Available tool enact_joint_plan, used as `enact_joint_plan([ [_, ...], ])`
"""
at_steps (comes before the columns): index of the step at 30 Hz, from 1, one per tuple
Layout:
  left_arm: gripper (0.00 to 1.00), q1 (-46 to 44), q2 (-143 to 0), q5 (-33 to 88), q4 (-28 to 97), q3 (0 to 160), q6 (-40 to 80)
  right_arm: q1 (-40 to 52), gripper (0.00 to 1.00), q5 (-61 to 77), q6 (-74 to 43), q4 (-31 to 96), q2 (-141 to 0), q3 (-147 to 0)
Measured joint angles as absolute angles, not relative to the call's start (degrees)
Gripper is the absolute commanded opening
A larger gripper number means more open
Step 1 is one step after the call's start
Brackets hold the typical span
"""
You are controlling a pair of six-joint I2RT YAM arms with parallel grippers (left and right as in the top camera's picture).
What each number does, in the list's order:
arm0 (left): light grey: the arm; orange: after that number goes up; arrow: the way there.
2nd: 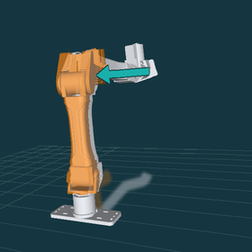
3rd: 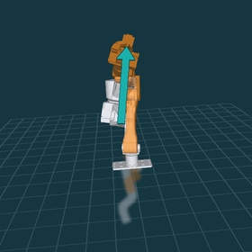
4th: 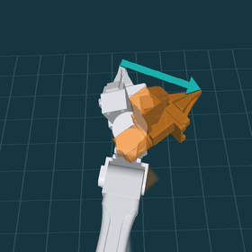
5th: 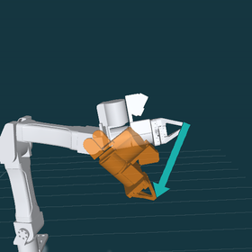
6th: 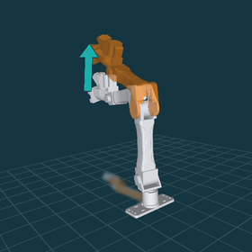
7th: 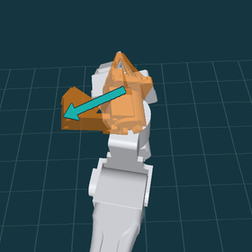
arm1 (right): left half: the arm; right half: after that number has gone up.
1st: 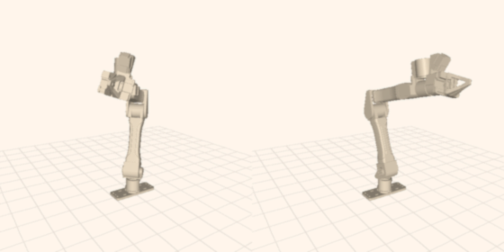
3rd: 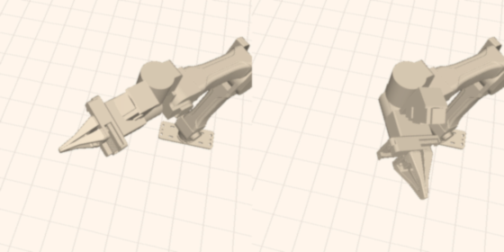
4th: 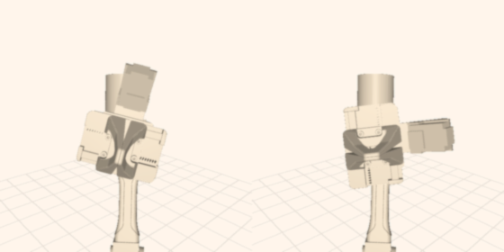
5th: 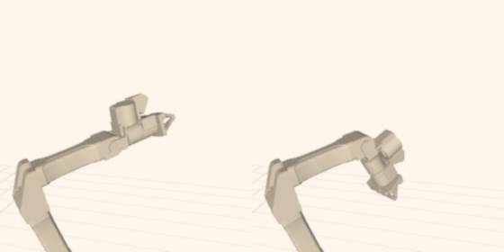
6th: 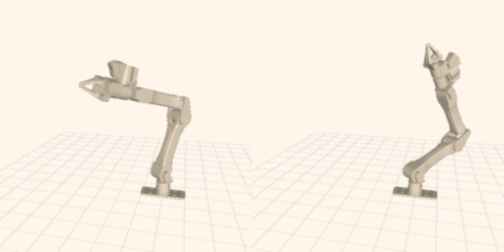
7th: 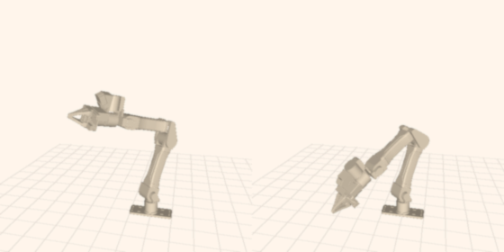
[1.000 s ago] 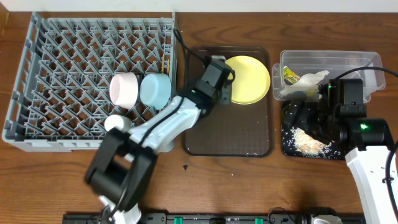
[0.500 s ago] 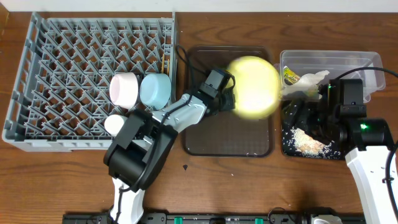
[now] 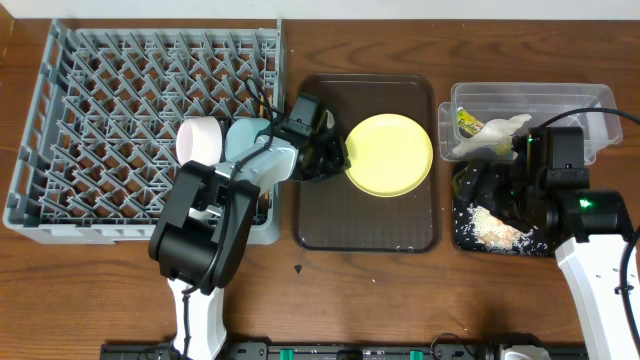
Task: Sort waste into correct bins and load items into the dishwasher
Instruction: 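Grasp the edge of the yellow plate with the left gripper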
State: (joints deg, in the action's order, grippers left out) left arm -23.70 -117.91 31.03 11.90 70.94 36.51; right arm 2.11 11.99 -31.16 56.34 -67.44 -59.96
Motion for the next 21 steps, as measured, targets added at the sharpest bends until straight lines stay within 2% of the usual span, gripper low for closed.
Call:
enact_joint_plan([
  [4, 0.45, -23.9, -117.8, 32.9, 11.6, 71.3, 36.2, 2.1, 0.9, 12.0, -31.2, 56.3, -67.4, -60.0],
  [8, 0.44, -24.0, -117.6, 32.6, 11.6, 71.4, 36.1, 2.1, 0.9, 12.0, -31.2, 56.3, -67.4, -60.0],
  [12, 0.33, -24.8, -117.6, 29.6, 11.6, 71.7, 36.0, 2.1, 0.9, 12.0, -31.2, 56.3, -67.4, -60.0],
  [13, 0.28, -25.2, -117.6, 28.4, 11.6, 71.8, 36.0, 2.1, 0.9, 12.0, -31.2, 56.3, -67.4, -60.0],
  [15, 0.12, -25.9, -117.7, 26.5, 11.6, 71.9, 35.9, 2.1, 0.89, 12.0, -31.2, 56.3, -67.4, -60.0],
  [16, 0.08, -26.3, -118.0, 25.7, 11.5, 72.0, 36.1, 2.1, 0.89, 12.0, -31.2, 56.3, -67.4, -60.0],
  [21, 0.07, -27.6, -118.6, 23.7, 12.1, 72.6, 36.0, 2.1, 0.89, 12.0, -31.2, 56.4, -67.4, -60.0],
])
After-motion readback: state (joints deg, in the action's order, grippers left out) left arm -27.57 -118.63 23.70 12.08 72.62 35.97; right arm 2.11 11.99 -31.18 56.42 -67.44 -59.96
